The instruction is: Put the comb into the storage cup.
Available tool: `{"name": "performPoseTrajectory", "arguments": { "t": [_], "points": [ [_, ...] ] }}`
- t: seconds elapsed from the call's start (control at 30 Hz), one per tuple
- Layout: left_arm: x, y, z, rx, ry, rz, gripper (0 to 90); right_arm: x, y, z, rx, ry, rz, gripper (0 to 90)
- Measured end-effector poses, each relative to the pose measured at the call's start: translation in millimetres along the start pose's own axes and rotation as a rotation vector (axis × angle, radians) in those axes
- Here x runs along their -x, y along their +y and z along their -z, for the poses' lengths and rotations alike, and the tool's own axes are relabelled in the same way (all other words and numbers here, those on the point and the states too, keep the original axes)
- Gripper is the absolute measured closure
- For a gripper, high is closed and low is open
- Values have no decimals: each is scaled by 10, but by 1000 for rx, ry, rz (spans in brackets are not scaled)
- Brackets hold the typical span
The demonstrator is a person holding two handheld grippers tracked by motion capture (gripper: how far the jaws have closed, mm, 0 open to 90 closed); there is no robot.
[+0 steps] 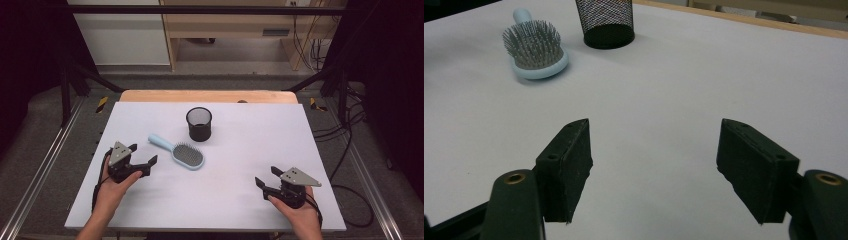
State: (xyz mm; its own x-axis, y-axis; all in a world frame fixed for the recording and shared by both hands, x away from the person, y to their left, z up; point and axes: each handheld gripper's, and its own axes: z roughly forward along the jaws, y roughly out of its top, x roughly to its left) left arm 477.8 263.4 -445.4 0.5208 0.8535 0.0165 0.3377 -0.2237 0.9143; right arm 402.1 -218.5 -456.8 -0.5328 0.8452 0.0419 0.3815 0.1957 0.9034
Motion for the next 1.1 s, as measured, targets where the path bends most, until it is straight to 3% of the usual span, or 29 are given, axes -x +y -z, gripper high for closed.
{"name": "performPoseTrajectory", "arguments": {
  "t": [0.4, 0.63, 0.9, 1.1],
  "points": [
    [-72, 175, -441, -51, 28, -41, 191, 35, -43, -11, -4, -12, -13, 298],
    [-46, 214, -623, -80, 36, -77, 299, 46, -50, -15, -10, -14, -21, 301],
    [-19, 203, -735, -85, 22, -35, 379, 61, -58, -13, -9, -17, -24, 304],
    [2, 200, -772, -93, 16, -37, 384, 73, -61, -13, -4, -23, -26, 301]
  ]
}}
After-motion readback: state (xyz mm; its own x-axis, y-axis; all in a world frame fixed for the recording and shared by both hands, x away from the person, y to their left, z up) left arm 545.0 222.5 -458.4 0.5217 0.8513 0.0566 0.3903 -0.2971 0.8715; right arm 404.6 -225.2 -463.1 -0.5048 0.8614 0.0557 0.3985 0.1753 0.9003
